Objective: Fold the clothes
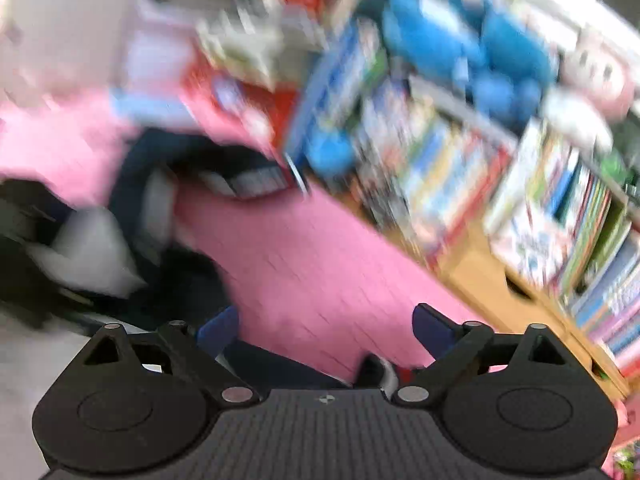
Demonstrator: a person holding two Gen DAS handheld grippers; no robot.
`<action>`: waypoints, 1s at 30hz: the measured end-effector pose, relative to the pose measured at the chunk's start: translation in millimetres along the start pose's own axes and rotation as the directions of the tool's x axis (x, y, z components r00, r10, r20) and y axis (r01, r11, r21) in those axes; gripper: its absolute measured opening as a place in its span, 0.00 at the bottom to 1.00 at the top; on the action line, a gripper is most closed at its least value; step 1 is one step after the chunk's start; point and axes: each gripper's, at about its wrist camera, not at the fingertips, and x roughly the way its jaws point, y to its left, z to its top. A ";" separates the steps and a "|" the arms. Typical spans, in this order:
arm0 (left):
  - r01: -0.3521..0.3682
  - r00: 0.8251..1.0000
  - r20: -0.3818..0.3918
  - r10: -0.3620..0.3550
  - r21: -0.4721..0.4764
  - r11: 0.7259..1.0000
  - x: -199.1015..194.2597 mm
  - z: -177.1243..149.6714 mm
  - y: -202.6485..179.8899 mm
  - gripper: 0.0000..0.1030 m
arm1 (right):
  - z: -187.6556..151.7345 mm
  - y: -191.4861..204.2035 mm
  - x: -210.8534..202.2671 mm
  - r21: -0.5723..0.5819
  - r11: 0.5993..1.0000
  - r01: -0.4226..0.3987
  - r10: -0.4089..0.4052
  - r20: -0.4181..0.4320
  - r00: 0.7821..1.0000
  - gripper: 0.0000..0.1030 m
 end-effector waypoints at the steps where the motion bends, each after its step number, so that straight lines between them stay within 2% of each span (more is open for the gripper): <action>1: 0.001 1.000 0.001 -0.001 -0.003 1.000 -0.1 -0.7 0.7 1.00 | -7.5 -4.2 18.0 0.004 1.000 0.019 -0.018 -0.077 0.997 0.82; 2: 0.002 1.000 0.001 -0.002 -0.005 1.000 -0.2 -0.5 1.0 1.00 | -16.4 -11.7 31.6 0.030 0.999 0.022 -0.018 -0.146 0.989 0.72; 5: 0.014 1.000 0.003 -0.014 -0.016 1.000 0.0 2.4 2.4 1.00 | -49.7 -43.6 31.3 0.134 0.987 0.086 -0.052 -0.242 0.969 0.71; 6: 0.019 1.000 0.004 -0.019 -0.022 1.000 -0.6 2.0 3.7 1.00 | -61.6 -52.8 25.2 0.144 0.980 0.139 -0.096 -0.270 0.958 0.71; 7: 0.024 1.000 0.006 -0.024 -0.027 0.999 -1.0 1.8 4.7 1.00 | -77.9 -59.4 18.3 0.127 0.971 0.204 -0.156 -0.315 0.936 0.71; 8: 0.028 1.000 0.008 -0.028 -0.032 0.999 -1.2 1.9 5.5 1.00 | -95.0 -65.6 11.2 0.103 0.957 0.270 -0.217 -0.359 0.908 0.70; 10: 0.036 0.999 0.012 -0.036 -0.039 0.999 -1.8 1.6 6.8 1.00 | -141.4 -82.2 2.5 0.062 0.922 0.382 -0.308 -0.478 0.822 0.70; 13: 0.042 0.999 0.014 -0.041 -0.044 0.998 -2.1 1.7 7.7 1.00 | -164.7 -98.0 -18.4 0.030 0.876 0.482 -0.380 -0.573 0.726 0.70; 15: 0.040 0.999 0.013 -0.040 -0.042 0.998 -2.0 1.8 7.3 1.00 | -178.9 -108.2 -32.7 0.004 0.840 0.543 -0.421 -0.628 0.655 0.70; 17: 0.041 0.999 0.017 -0.040 -0.043 0.998 -2.4 1.7 7.5 1.00 | -159.6 -102.3 -50.8 0.018 0.839 0.544 -0.445 -0.553 0.705 0.75; 19: 0.046 0.998 0.033 -0.044 -0.053 0.998 -6.1 1.4 9.3 1.00 | -124.0 -88.5 -63.8 0.121 0.893 0.434 -0.360 -0.388 0.848 0.81; 20: 0.049 0.998 0.043 -0.047 -0.060 0.997 -8.4 1.1 10.4 1.00 | -105.6 -81.4 -70.1 0.166 0.916 0.365 -0.308 -0.292 0.906 0.84; 21: 0.057 0.997 0.057 -0.054 -0.061 0.996 -12.6 1.6 11.2 1.00 | -87.9 -71.0 -71.2 0.209 0.948 0.240 -0.204 -0.180 0.962 0.85; 22: 0.077 0.995 0.074 -0.073 -0.056 0.995 -19.2 2.6 11.3 1.00 | -72.5 -60.4 -65.5 0.230 0.965 0.126 -0.106 -0.099 0.989 0.85; 23: 0.108 0.991 0.089 -0.104 -0.048 0.993 -26.3 3.8 11.3 1.00 | -57.7 -46.7 -57.3 0.235 0.972 0.024 -0.015 -0.040 0.999 0.85; 24: 0.139 0.986 0.100 -0.135 -0.038 0.990 -32.3 4.6 10.9 1.00 | -41.8 -30.7 -45.0 0.222 0.973 -0.057 0.059 0.001 0.998 0.85; 26: 0.170 0.980 0.105 -0.168 -0.011 0.985 -39.0 4.3 8.0 1.00 | -13.1 2.6 -18.9 0.172 0.965 -0.197 0.191 0.054 0.980 0.85; 27: 0.174 0.979 0.103 -0.174 0.005 0.985 -40.9 3.3 6.0 1.00 | -1.4 17.2 -1.0 0.151 0.959 -0.242 0.241 0.026 0.970 0.83; 28: 0.171 0.980 0.099 -0.172 0.016 0.985 -41.5 1.7 4.3 1.00 | 10.1 31.3 17.8 0.133 0.950 -0.284 0.287 -0.010 0.958 0.65; 29: 0.168 0.981 0.096 -0.169 0.021 0.986 -41.6 0.1 3.2 1.00 | 16.1 41.8 36.8 0.142 0.941 -0.307 0.319 -0.074 0.945 0.15; 30: 0.170 0.981 0.091 -0.171 0.020 0.985 -41.1 -1.5 2.8 1.00 | 21.2 51.0 47.2 0.157 0.942 -0.297 0.317 -0.119 0.941 0.09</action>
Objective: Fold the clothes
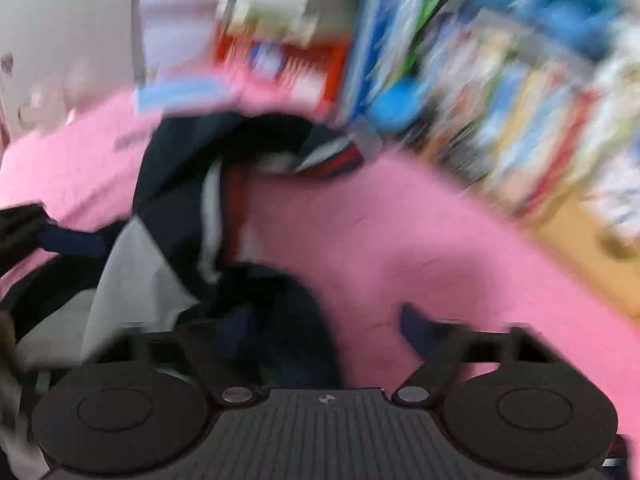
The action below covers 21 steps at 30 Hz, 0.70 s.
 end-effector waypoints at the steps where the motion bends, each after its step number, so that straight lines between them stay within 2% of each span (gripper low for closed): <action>1: 0.009 1.000 -0.004 -0.009 -0.009 1.000 1.0 -1.3 0.2 1.00 | 5.5 6.8 10.6 0.016 1.000 0.014 -0.013 -0.039 0.999 0.09; 3: 0.020 1.000 -0.003 -0.020 -0.027 0.999 3.5 -2.0 0.9 1.00 | 30.0 12.3 -5.3 -0.018 0.992 0.125 -0.123 0.092 0.988 0.09; 5: 0.016 1.000 0.002 -0.016 -0.041 0.999 7.5 -0.6 1.8 1.00 | 55.5 17.2 -24.2 -0.040 0.969 0.245 -0.229 0.241 0.943 0.09; 6: 0.018 1.000 0.001 -0.018 -0.046 0.999 9.5 0.0 2.3 1.00 | 63.7 15.3 -36.3 -0.021 0.964 0.264 -0.240 0.352 0.905 0.09; 7: 0.018 1.000 -0.003 -0.018 -0.050 0.999 11.9 0.4 2.5 1.00 | 71.0 12.6 -48.8 0.004 0.962 0.273 -0.244 0.464 0.851 0.09; 8: 0.017 1.000 -0.009 -0.018 -0.054 0.998 14.6 0.4 2.5 1.00 | 78.3 10.0 -61.4 0.029 0.960 0.279 -0.246 0.570 0.784 0.11; 9: 0.012 1.000 -0.017 -0.013 -0.053 0.998 17.6 -0.2 2.3 1.00 | 85.6 7.3 -73.9 0.055 0.958 0.282 -0.246 0.666 0.705 0.15; 10: 0.001 1.000 -0.031 -0.002 -0.048 0.999 21.2 -1.9 1.7 1.00 | 93.4 -1.2 -76.0 0.026 0.964 0.266 -0.211 0.682 0.700 0.26; 11: -0.014 0.999 -0.048 0.012 -0.042 0.999 24.9 -4.0 1.0 1.00 | 101.5 -8.9 -70.9 0.016 0.965 0.261 -0.211 0.635 0.743 0.52; 12: -0.028 0.998 -0.065 0.025 -0.035 0.999 28.6 -6.1 0.4 1.00 | 109.5 -16.4 -64.7 0.011 0.966 0.258 -0.217 0.576 0.788 0.69; 13: -0.034 0.997 -0.070 0.032 -0.027 0.999 29.8 -7.0 -0.7 1.00 | 106.5 -22.3 -61.4 0.027 0.958 0.285 -0.253 0.542 0.801 0.87; 15: -0.028 0.997 -0.067 0.027 -0.012 1.000 29.4 -7.3 -2.5 1.00 | 96.5 -33.5 -55.6 0.061 0.935 0.349 -0.334 0.482 0.810 0.89; 17: -0.030 0.997 -0.072 0.030 -0.002 1.000 29.6 -8.1 -3.6 1.00 | 80.6 -54.8 -48.4 0.067 0.927 0.370 -0.364 0.400 0.841 0.91; 19: -0.033 0.997 -0.075 0.033 0.002 0.999 29.8 -9.1 -4.5 1.00 | 66.6 -80.1 -28.7 0.094 0.913 0.397 -0.406 0.307 0.861 0.91; 20: -0.034 0.997 -0.076 0.035 0.003 0.999 30.0 -9.6 -4.9 1.00 | 58.1 -87.1 -20.9 0.110 0.909 0.403 -0.418 0.240 0.876 0.89; 21: -0.037 0.996 -0.078 0.037 0.006 0.999 30.7 -9.6 -5.3 1.00 | 44.9 -94.6 -11.5 0.132 0.920 0.368 -0.387 0.176 0.905 0.87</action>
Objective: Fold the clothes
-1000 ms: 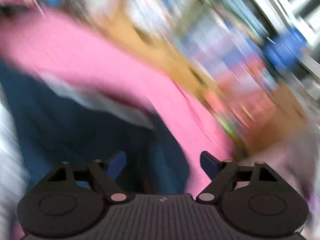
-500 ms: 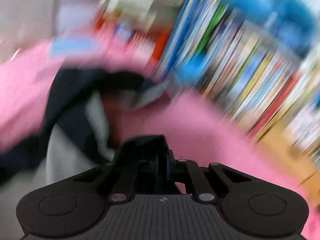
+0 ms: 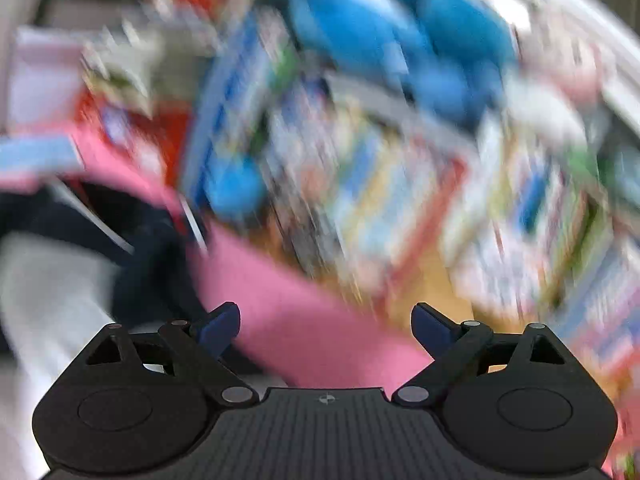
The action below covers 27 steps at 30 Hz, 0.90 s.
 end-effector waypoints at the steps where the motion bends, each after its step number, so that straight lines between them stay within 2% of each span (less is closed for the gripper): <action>1: -0.004 1.000 -0.002 0.004 0.004 1.000 1.0 0.6 -0.3 1.00 | -15.3 -5.4 9.4 0.033 0.999 -0.037 0.040 -0.069 0.997 0.85; 3: -0.010 1.000 -0.006 0.010 0.011 1.000 2.3 1.3 -0.8 1.00 | -33.3 0.0 24.1 0.068 0.991 -0.117 0.127 -0.152 0.980 0.84; 6: -0.016 1.000 -0.010 0.016 0.017 1.000 3.0 1.6 -0.6 1.00 | -45.0 15.7 26.5 0.052 0.991 -0.121 0.127 -0.138 0.982 0.81; 7: -0.019 1.000 -0.012 0.019 0.021 1.000 3.5 2.0 -0.7 1.00 | -44.8 12.8 24.8 0.087 0.983 -0.161 0.172 -0.145 0.974 0.61; 8: -0.021 1.000 -0.013 0.021 0.024 0.999 3.9 2.2 -0.7 1.00 | -44.5 9.1 22.6 0.127 0.970 -0.206 0.225 -0.153 0.962 0.33; 9: -0.022 1.000 -0.014 0.022 0.027 0.999 4.2 2.4 -0.7 1.00 | -46.2 8.7 20.7 0.154 0.960 -0.235 0.258 -0.156 0.953 0.27; 10: -0.022 1.000 -0.014 0.022 0.027 0.999 4.5 2.8 -0.4 1.00 | -45.8 12.8 15.7 0.128 0.967 -0.221 0.239 -0.153 0.959 0.21; 12: -0.019 1.000 -0.013 0.019 0.024 1.000 4.0 2.9 0.4 1.00 | -41.3 21.0 7.6 0.030 0.988 -0.152 0.155 -0.117 0.981 0.18; 14: -0.019 1.000 -0.013 0.019 0.025 1.000 3.8 3.1 0.5 1.00 | -30.9 13.1 13.6 0.006 1.000 -0.021 0.021 -0.081 0.996 0.16; 16: -0.021 1.000 -0.015 0.021 0.029 0.999 3.5 2.9 -0.2 1.00 | -18.7 -0.8 23.7 0.006 0.991 0.134 -0.134 -0.041 0.990 0.16; 17: -0.022 1.000 -0.017 0.023 0.031 0.999 3.7 3.1 -0.5 1.00 | -11.5 -11.2 30.9 0.017 0.975 0.223 -0.223 -0.021 0.975 0.18; 18: -0.023 1.000 -0.018 0.024 0.032 0.999 3.7 3.1 -0.6 1.00 | -5.3 -27.4 38.6 0.081 0.954 0.288 -0.287 -0.023 0.958 0.19; 19: -0.024 1.000 -0.018 0.025 0.033 0.999 3.5 2.9 -0.7 1.00 | -2.0 -41.4 44.8 0.149 0.943 0.296 -0.292 -0.052 0.955 0.26; 21: -0.025 0.999 -0.019 0.026 0.033 0.999 3.3 2.7 -0.8 1.00 | -3.0 -63.1 47.5 0.254 0.953 0.163 -0.140 -0.109 0.984 0.36; 22: -0.025 1.000 -0.019 0.025 0.032 0.999 3.3 2.7 -0.7 1.00 | -8.0 -70.4 36.2 0.282 0.952 0.121 -0.100 -0.086 0.991 0.49; 23: -0.024 1.000 -0.019 0.024 0.031 0.999 3.3 2.7 -0.6 1.00 | -13.7 -77.2 22.6 0.303 0.949 0.082 -0.070 -0.053 0.996 0.69; 25: -0.024 1.000 -0.019 0.025 0.031 0.999 3.5 2.9 -0.7 1.00 | -28.8 -89.6 -12.5 0.300 0.947 0.114 -0.132 0.039 0.991 0.91; 27: -0.024 1.000 -0.019 0.024 0.032 0.999 3.7 3.2 -0.6 1.00 | -47.7 -106.9 -36.0 0.291 0.940 0.175 -0.200 0.059 0.978 0.92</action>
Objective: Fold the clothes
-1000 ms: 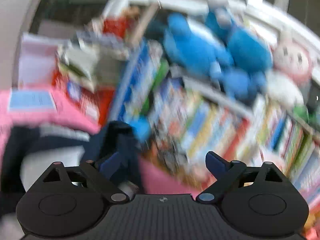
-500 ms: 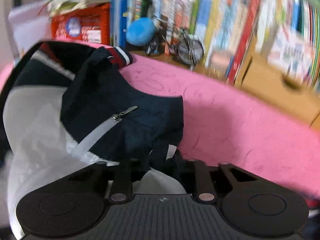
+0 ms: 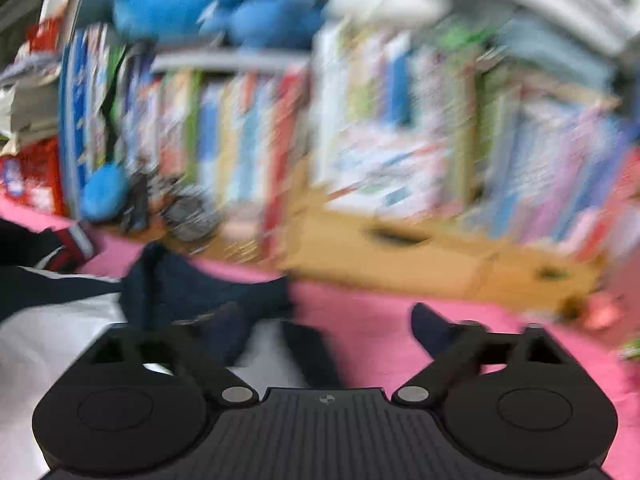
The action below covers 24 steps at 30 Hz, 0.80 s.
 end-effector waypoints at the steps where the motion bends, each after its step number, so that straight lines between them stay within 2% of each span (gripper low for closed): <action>1: 0.000 1.000 0.000 0.000 0.000 1.000 0.0 0.0 0.1 1.00 | -9.0 -10.4 -4.5 -0.032 0.999 0.023 -0.023 -0.027 0.999 0.92; 3: -0.001 1.000 0.000 0.001 0.000 1.000 0.0 -0.2 -0.1 1.00 | -27.9 -29.4 -11.9 -0.105 0.992 0.062 -0.072 -0.089 0.993 0.92; 7: -0.006 1.000 -0.002 0.006 0.001 1.000 0.2 -0.2 -0.3 1.00 | -71.9 -47.1 -13.6 -0.179 0.982 0.052 -0.091 -0.218 0.972 0.92; 9: -0.013 1.000 -0.004 0.013 0.005 1.000 0.5 -0.1 -0.9 1.00 | -91.1 -59.0 -8.2 -0.121 0.990 0.072 -0.103 -0.267 0.958 0.76; 10: -0.016 1.000 -0.005 0.016 0.008 1.000 0.7 0.0 -1.3 1.00 | -96.5 -69.1 -6.5 -0.066 0.994 0.083 -0.098 -0.269 0.958 0.53; 11: -0.018 1.000 -0.006 0.018 0.011 1.000 0.9 0.0 -1.7 1.00 | -101.2 -79.9 -5.1 -0.007 0.996 0.093 -0.091 -0.267 0.959 0.48; 12: -0.020 1.000 -0.007 0.020 0.012 1.000 1.0 0.0 -1.9 1.00 | -105.8 -90.7 -3.6 0.053 0.993 0.102 -0.085 -0.264 0.961 0.48; 14: -0.020 1.000 -0.007 0.020 0.011 1.000 0.8 -0.1 -1.4 1.00 | -114.5 -119.4 -1.5 0.201 0.969 0.144 -0.104 -0.198 0.975 0.55; 15: -0.021 1.000 -0.007 0.021 0.011 1.000 0.9 0.0 -1.3 1.00 | -117.9 -131.1 -1.6 0.245 0.956 0.162 -0.113 -0.203 0.973 0.60; 16: -0.023 1.000 -0.008 0.023 0.011 1.000 1.0 0.1 -1.4 1.00 | -121.0 -142.1 -1.8 0.282 0.942 0.180 -0.121 -0.214 0.969 0.75; 19: -0.029 1.000 -0.009 0.029 0.011 1.000 1.3 0.4 -1.8 1.00 | -134.5 -139.3 0.9 0.114 0.946 0.303 -0.261 -0.285 0.922 1.00; 20: -0.031 0.999 -0.009 0.031 0.011 0.999 1.3 0.4 -2.0 1.00 | -139.7 -137.1 0.4 0.066 0.942 0.330 -0.298 -0.288 0.910 1.00; 21: -0.033 0.999 -0.009 0.033 0.011 0.999 1.3 0.4 -2.1 1.00 | -144.6 -138.2 -1.1 0.071 0.947 0.313 -0.281 -0.288 0.916 1.00; 22: -0.036 0.999 -0.010 0.036 0.011 0.999 1.3 0.3 -2.2 1.00 | -149.4 -139.9 -2.6 0.085 0.954 0.289 -0.255 -0.287 0.924 0.95; 24: -0.038 0.999 -0.010 0.038 0.011 0.999 1.1 0.2 -1.9 1.00 | -155.1 -145.5 -6.9 0.129 0.958 0.255 -0.209 -0.290 0.934 0.38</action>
